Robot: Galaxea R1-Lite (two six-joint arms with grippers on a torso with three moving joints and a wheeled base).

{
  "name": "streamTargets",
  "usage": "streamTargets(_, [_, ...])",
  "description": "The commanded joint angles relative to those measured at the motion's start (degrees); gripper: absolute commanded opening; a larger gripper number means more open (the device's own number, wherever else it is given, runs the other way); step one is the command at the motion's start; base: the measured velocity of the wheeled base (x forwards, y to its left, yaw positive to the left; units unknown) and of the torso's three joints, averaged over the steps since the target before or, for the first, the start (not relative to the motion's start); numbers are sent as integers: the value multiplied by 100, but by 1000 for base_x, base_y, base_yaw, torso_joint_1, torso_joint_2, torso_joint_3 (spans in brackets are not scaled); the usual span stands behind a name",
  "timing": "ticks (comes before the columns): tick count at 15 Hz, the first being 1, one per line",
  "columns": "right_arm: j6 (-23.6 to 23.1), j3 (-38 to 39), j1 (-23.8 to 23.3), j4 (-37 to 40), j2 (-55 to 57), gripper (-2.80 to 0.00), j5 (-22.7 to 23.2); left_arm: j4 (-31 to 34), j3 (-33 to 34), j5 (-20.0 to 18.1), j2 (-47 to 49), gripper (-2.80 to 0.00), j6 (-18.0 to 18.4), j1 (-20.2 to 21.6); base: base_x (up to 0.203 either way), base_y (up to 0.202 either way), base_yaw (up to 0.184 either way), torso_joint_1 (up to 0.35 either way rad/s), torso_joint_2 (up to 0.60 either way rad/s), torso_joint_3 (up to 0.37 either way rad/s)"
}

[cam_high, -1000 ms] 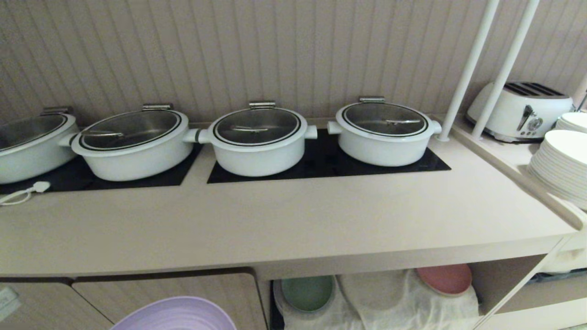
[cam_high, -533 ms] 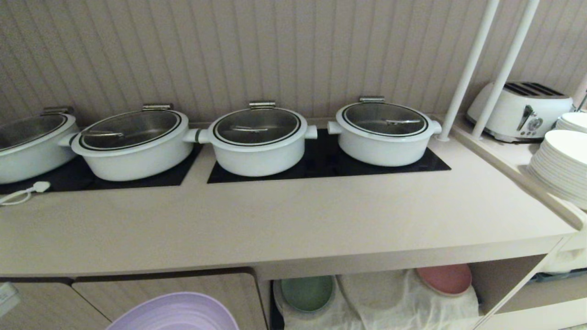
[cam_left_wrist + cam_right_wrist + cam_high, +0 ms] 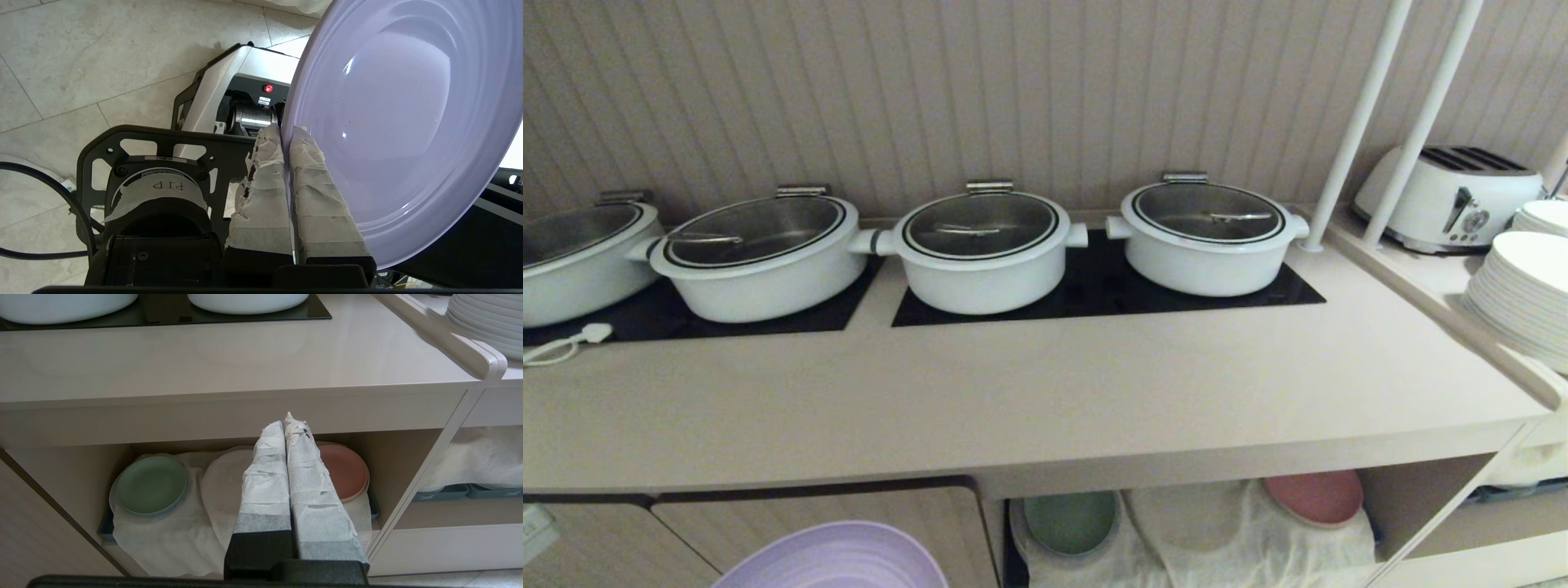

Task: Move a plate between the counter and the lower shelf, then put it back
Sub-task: Put the plate in the cupboard

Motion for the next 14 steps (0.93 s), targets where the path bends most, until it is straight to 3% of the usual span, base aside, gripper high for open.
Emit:
streamTargets(1, [0,0,3,-1,7,-280,2,24,-9,-13,5,-280,-12,-8,0,0,0,0,0,0])
streamTargets(14, [0,0,5,-1,7,-280,2,24,17,-127,31,-280,-12,-24,0,0,0,0,0,0])
